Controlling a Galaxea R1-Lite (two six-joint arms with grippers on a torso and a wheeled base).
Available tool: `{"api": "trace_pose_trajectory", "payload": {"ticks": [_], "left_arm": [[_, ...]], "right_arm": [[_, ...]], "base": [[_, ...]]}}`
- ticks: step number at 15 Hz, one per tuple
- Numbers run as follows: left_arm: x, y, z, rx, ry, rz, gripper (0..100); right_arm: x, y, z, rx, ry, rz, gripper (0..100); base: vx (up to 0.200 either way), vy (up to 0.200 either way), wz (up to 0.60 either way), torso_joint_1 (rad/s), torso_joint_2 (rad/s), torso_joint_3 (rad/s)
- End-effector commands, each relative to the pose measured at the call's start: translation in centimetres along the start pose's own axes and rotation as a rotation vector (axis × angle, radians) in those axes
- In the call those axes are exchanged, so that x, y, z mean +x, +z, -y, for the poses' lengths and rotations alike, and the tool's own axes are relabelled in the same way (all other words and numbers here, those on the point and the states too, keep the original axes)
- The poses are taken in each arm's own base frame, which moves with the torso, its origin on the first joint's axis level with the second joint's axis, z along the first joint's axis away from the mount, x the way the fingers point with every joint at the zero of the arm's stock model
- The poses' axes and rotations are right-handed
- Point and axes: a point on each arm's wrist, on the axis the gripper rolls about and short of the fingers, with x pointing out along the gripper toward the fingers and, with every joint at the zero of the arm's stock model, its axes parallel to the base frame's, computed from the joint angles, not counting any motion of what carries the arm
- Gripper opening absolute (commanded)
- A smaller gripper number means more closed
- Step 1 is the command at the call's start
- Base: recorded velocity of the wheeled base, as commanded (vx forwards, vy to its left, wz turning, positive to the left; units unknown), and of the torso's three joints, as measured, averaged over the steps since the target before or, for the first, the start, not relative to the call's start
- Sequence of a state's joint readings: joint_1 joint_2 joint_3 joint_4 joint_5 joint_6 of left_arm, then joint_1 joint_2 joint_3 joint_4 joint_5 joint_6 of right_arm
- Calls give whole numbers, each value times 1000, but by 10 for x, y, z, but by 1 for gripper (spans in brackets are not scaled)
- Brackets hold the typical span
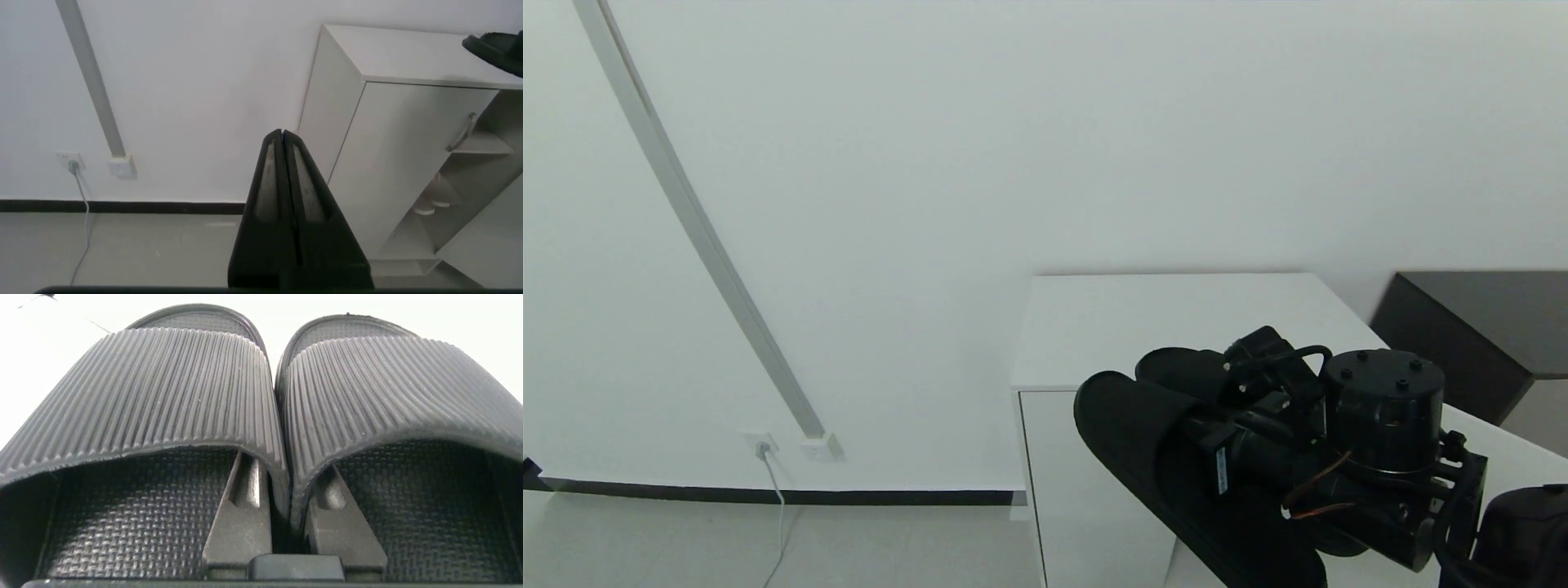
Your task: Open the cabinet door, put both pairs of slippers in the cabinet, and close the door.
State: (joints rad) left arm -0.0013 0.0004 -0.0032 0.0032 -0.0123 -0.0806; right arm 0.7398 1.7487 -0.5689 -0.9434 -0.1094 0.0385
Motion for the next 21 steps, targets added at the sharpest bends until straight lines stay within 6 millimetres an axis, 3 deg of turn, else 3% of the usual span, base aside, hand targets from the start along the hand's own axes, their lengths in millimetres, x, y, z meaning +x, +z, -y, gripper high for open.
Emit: {"api": "trace_pose_trajectory", "payload": {"ticks": [1, 16, 21], "left_arm": [[0, 0, 0, 1, 0, -1, 0], [0, 0, 0, 2, 0, 0, 0], [0, 0, 0, 5, 0, -1, 0]], "right_arm": [[1, -1, 0, -1, 1, -3, 0], [0, -2, -1, -1, 6, -3, 0], [-7, -3, -1, -3, 9, -3, 0]], "base": [[0, -200, 0, -7, -7, 7], [0, -200, 0, 2, 3, 2], [0, 0, 0, 0, 0, 0]]}}
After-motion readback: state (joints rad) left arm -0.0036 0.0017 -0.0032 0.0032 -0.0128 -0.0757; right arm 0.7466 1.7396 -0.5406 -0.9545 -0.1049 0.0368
